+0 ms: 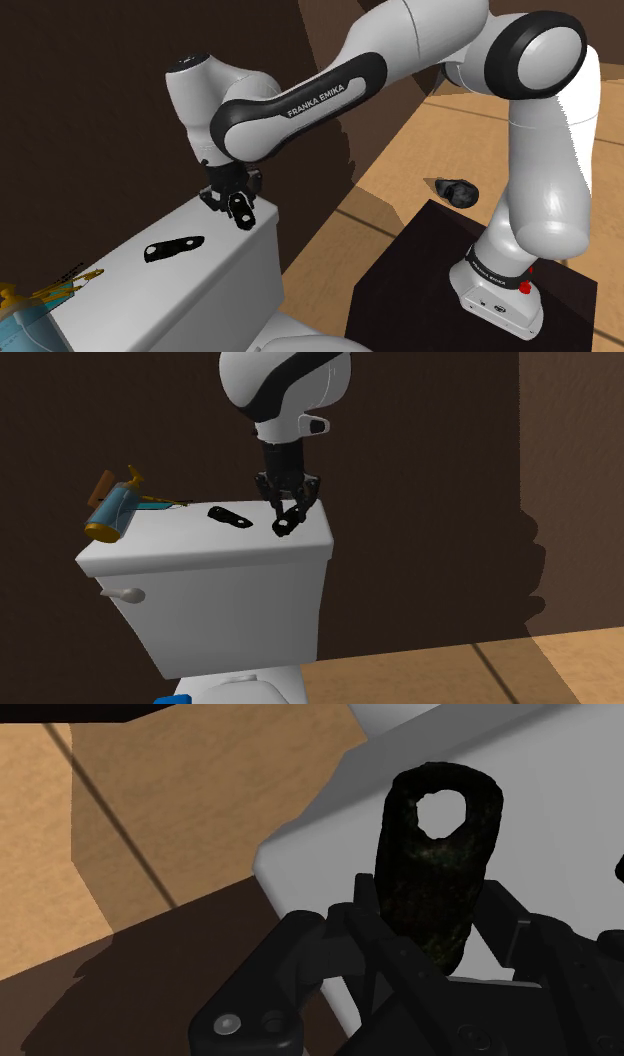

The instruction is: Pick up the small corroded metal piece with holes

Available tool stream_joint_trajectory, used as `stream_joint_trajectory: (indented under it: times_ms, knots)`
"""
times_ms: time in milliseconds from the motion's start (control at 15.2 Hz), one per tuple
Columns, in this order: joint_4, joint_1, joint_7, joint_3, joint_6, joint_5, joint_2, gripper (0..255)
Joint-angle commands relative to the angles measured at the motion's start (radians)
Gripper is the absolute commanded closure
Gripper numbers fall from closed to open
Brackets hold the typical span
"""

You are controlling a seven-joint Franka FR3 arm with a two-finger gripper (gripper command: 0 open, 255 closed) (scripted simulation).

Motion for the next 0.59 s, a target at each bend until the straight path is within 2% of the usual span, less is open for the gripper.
stream_joint_trajectory:
  times_ms: [0,528]
  knots:
    - [0.021,0.001,-0.004,0.003,-0.028,0.006,-0.007,255]
    - [0.084,0.004,-0.016,0.009,-0.103,0.018,-0.023,255]
